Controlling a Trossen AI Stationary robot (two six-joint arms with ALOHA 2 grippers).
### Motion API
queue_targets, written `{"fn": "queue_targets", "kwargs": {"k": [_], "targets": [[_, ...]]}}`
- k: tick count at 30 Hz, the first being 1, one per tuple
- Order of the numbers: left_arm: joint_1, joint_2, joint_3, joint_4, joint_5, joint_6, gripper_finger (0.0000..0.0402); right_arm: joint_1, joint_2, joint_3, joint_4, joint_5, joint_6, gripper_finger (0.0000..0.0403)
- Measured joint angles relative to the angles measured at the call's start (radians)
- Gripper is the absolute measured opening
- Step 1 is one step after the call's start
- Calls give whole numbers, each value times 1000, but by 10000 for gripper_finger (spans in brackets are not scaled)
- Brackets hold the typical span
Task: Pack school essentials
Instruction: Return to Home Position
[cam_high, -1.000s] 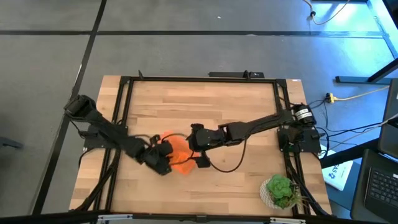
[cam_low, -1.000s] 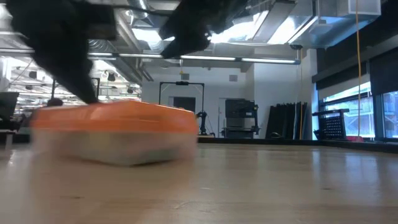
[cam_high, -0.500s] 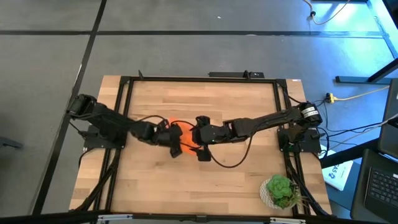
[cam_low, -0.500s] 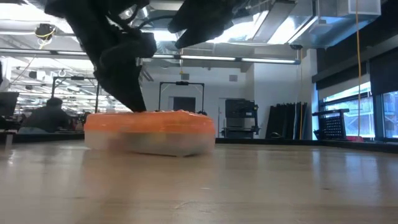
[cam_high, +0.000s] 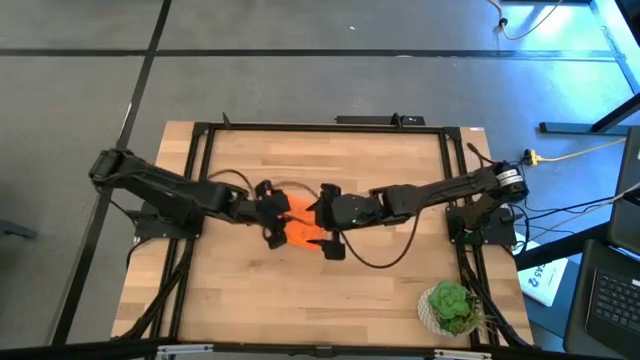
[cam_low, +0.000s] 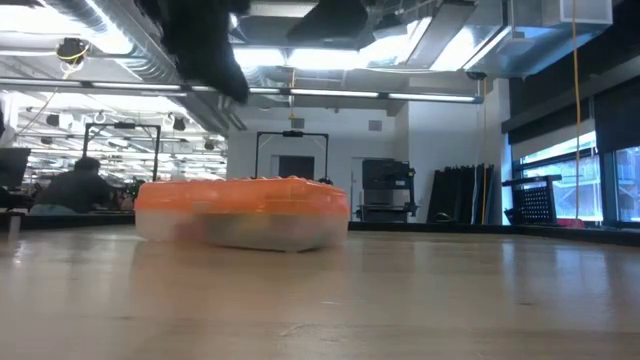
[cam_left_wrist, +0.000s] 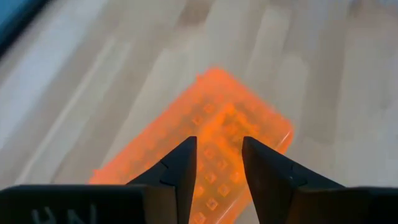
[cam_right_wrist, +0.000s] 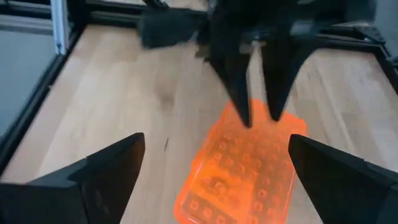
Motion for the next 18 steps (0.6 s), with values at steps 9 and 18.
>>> {"fn": "queue_targets", "kwargs": {"k": [9,18], "targets": [[0,-307,5,-151,-68,-26,89,1,-108,-1,-49,-13,23,399],[-18,-591,5,-336,-85,-32,5,1,-217,-1,-180,-4,85,399]]}}
